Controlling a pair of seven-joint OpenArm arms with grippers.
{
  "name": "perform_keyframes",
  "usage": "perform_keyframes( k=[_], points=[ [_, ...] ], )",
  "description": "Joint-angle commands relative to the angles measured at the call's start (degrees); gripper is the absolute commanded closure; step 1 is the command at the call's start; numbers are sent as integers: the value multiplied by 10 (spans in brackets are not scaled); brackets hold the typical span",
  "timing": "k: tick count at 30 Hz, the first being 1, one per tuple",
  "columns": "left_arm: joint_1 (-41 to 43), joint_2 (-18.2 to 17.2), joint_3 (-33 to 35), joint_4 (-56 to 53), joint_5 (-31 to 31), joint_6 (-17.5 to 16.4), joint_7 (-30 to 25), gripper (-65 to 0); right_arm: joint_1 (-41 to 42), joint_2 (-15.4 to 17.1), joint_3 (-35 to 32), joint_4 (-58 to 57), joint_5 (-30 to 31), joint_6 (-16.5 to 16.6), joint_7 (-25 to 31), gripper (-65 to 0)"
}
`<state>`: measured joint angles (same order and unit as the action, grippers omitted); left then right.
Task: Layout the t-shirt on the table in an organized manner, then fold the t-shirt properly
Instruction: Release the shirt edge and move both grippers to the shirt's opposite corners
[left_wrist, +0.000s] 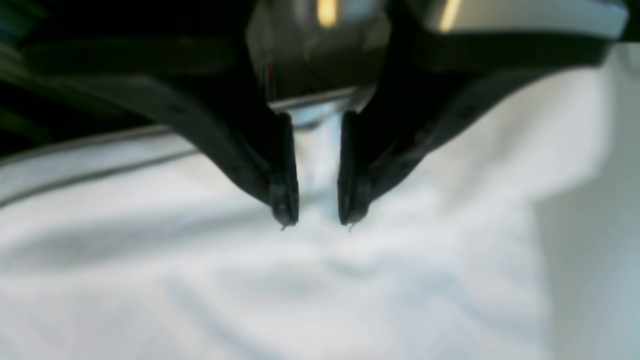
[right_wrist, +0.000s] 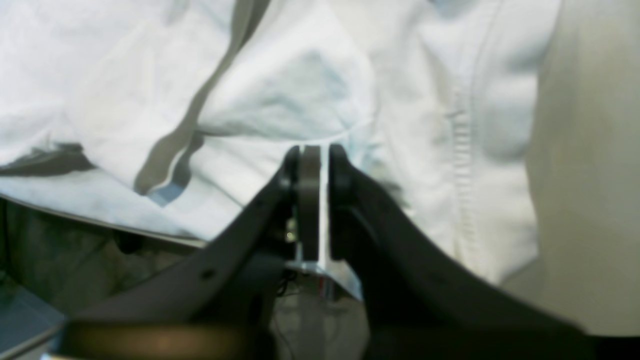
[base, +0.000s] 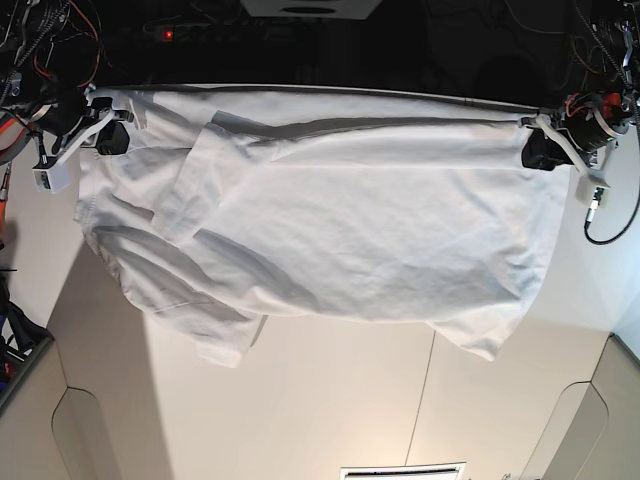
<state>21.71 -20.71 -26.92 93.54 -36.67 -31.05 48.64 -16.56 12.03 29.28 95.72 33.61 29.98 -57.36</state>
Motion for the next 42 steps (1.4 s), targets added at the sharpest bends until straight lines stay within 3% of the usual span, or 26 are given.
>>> perform_keyframes(
  k=[1,7,15,19,21,24,26,30,37,42],
  points=[
    [-3,-11,-14,23,-9,-1,-9,-181,2,6,2,14,9,0,7,-43],
    [-16,-11,-63,59,-8,-18,-48,-181,16,6,2,22,10,0,21,-43],
    [-67,-12,-64,59,-8,-17,-56,-181,90,6,2,22,9,0,40,-43],
    [-116,-12,-64,59,-8,5,-56,-181,139,6,2,21,-4,0,71,-44],
    [-133,-15,-63,59,-8,14,-56,-181,168,6,2,21,-28,-2,75,-86],
    [-140,-22,-53,58,-8,15,-56,-181,210,7,2,15,-83,-2,95,-225],
    [-139,-23,-46,58,0,15,-51,-181,233,8,2,-2,-119,-2,122,-281],
    [-139,-23,-31,46,18,15,-49,-181,292,30,2,-108,-131,-2,155,-285],
    [-138,-23,-30,-16,17,15,-52,-181,428,70,-8,-401,-109,3,208,-285],
    [-138,-20,-30,-29,17,15,-52,-181,498,71,-64,-562,-109,24,214,-344]
  ],
)
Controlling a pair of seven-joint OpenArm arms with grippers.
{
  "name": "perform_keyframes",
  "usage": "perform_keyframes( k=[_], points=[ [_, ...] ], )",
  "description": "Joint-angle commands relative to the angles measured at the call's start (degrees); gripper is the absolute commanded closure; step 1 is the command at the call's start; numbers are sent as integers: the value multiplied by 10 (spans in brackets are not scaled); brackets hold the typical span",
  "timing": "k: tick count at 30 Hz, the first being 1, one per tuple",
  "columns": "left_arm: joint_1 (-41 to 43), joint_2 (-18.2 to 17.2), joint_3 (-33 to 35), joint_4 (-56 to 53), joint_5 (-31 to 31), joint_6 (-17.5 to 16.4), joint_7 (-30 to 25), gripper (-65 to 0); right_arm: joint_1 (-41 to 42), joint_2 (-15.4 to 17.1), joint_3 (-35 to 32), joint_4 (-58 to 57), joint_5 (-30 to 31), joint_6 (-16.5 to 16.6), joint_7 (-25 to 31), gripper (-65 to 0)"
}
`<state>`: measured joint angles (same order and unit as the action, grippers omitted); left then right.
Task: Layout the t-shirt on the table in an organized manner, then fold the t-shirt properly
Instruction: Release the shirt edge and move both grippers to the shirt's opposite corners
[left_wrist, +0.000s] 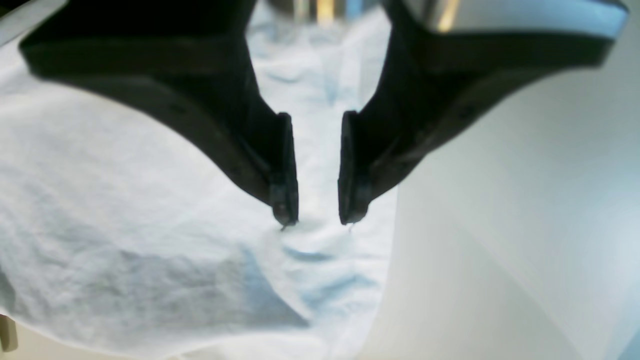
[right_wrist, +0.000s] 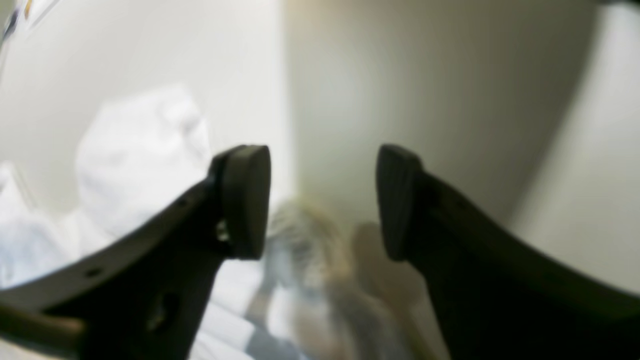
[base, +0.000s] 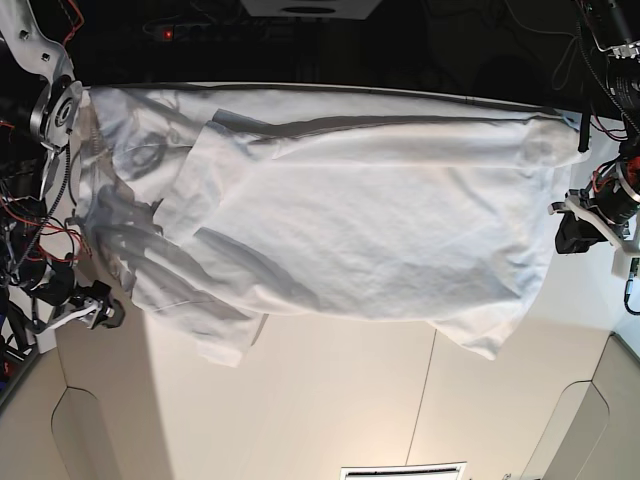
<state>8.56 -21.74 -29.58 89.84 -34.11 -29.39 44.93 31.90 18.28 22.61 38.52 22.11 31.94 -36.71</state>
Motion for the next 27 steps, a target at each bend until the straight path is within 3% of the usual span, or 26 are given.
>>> perform_keyframes(
  k=[1,7,9,11,14,20,24,27],
  points=[
    [-6,-10,-3,8,-8,-2,-15,-181,19,8,-16,-10,6,5,8,-344],
    [-7,-10,-3,8,-8,-2,-15,-181,16,6,-99,-30,-7,4,11,-342],
    [-8,-10,-3,8,-8,-2,-19,-181,17,6,-101,-30,-13,-1,12,-311],
    [-9,-10,-3,8,-8,-2,-31,-181,17,7,-101,-30,-13,-6,12,-214],
    [-32,-10,-3,0,-8,-2,-33,-181,17,6,-101,-30,-12,-6,12,-4],
    [-162,-41,42,-131,-7,17,-41,-182,17,6,-101,-30,-11,-6,14,0],
    [-294,-64,115,-288,25,17,-65,-276,17,6,-101,-30,-11,-6,14,0],
    [-390,-70,176,-414,71,18,-95,-284,17,6,-101,-30,-11,-6,14,0]
  ],
)
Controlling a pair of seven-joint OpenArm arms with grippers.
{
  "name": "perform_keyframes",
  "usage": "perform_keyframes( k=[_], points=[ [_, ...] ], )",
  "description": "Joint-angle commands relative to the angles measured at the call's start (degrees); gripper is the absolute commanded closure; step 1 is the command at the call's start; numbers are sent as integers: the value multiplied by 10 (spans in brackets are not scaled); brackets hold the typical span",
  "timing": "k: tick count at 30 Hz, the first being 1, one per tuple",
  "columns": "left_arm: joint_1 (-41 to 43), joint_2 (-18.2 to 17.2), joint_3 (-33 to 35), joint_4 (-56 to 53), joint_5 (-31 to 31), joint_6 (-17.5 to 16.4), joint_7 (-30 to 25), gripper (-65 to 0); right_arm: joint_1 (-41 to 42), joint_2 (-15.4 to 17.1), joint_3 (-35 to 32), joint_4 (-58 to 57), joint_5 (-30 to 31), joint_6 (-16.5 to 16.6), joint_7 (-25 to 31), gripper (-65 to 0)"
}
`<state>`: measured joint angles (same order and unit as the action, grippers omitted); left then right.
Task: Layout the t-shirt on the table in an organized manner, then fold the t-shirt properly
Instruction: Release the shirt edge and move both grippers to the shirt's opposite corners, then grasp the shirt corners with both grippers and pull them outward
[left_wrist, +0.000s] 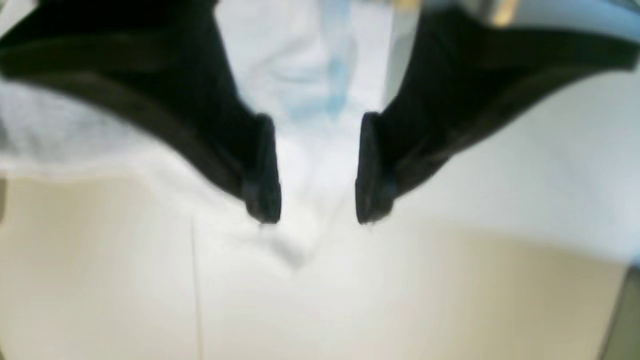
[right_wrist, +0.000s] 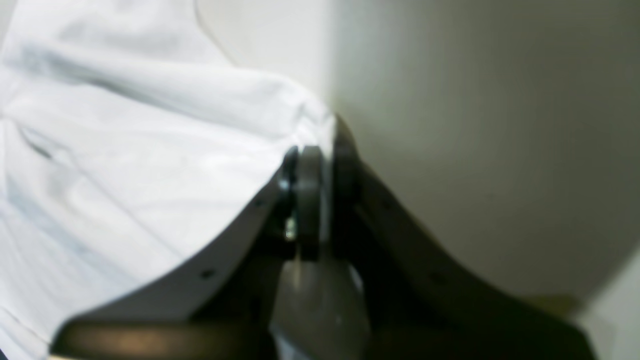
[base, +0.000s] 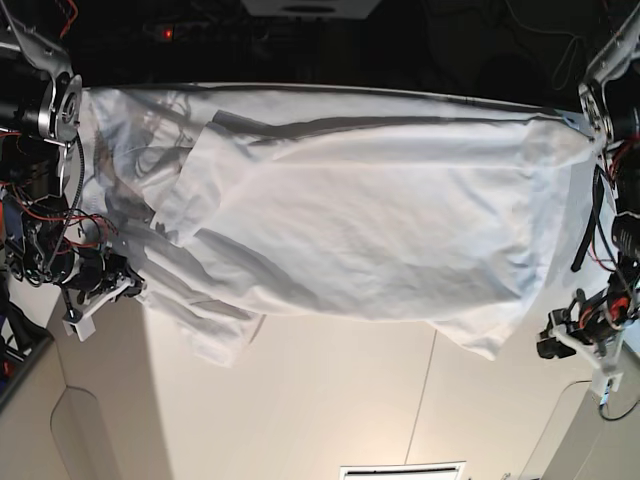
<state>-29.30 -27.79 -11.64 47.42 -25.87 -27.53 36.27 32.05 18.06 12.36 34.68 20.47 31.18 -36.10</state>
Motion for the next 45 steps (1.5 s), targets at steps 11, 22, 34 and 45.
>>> perform_keyframes(
  k=[11,22,34,45],
  points=[
    [-156,-1,136,-305,80,74,-134,-284,16,8,2,9,33,2,7,0],
    [-125,40,136,-311,81,76,-179,-284,15,8,2,9,35,2,7,0],
    [-126,39,136,-283,81,100,-215,-284,14,8,2,9,36,2,7,0],
    [-128,52,136,-247,73,106,-236,-283,14,8,2,9,35,2,7,0]
  ],
)
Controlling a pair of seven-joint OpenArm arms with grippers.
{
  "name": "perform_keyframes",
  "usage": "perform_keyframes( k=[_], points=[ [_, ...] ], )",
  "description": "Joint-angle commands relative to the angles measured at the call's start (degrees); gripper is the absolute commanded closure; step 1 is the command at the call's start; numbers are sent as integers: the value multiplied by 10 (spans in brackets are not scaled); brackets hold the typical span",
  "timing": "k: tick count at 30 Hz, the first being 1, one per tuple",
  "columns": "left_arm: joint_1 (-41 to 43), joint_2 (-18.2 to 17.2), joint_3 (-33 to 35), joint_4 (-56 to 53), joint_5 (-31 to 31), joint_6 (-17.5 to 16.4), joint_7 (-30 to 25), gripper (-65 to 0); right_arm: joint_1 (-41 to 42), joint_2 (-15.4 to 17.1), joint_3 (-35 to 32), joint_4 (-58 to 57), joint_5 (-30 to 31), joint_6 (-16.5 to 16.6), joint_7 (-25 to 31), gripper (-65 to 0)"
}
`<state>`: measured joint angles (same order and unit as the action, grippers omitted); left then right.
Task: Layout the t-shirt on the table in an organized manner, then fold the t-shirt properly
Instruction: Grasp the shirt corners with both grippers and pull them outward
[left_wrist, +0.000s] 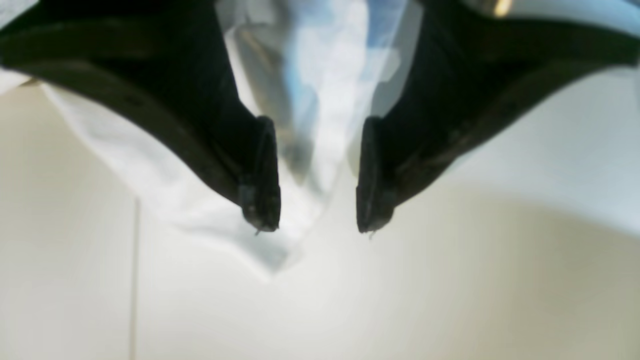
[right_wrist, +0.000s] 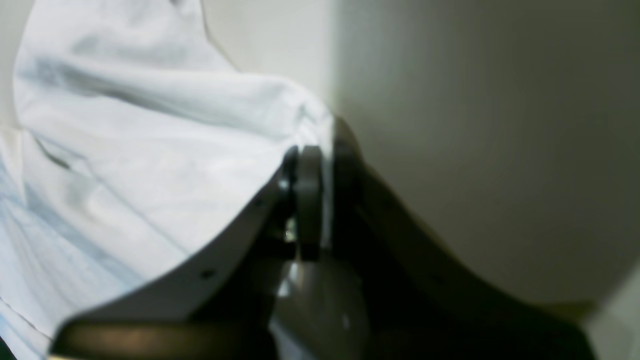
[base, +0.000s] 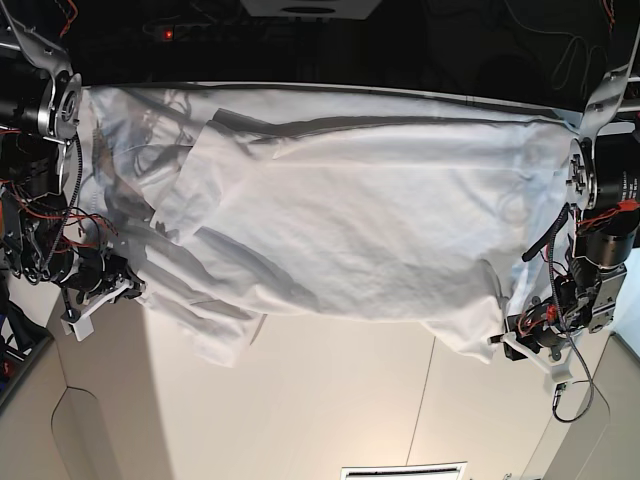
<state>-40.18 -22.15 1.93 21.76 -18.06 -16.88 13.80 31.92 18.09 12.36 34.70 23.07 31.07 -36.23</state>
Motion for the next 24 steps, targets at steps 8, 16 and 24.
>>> perform_keyframes(
  k=[8,16,24],
  points=[
    [-2,19,0,8,23,5,-12,-283,15,8,2,9,9,3,8,0],
    [23,20,0,8,72,48,-17,-279,15,8,2,9,9,3,8,0],
    [49,20,0,8,77,112,-16,-279,15,8,2,9,-45,-94,9,0]
  ],
)
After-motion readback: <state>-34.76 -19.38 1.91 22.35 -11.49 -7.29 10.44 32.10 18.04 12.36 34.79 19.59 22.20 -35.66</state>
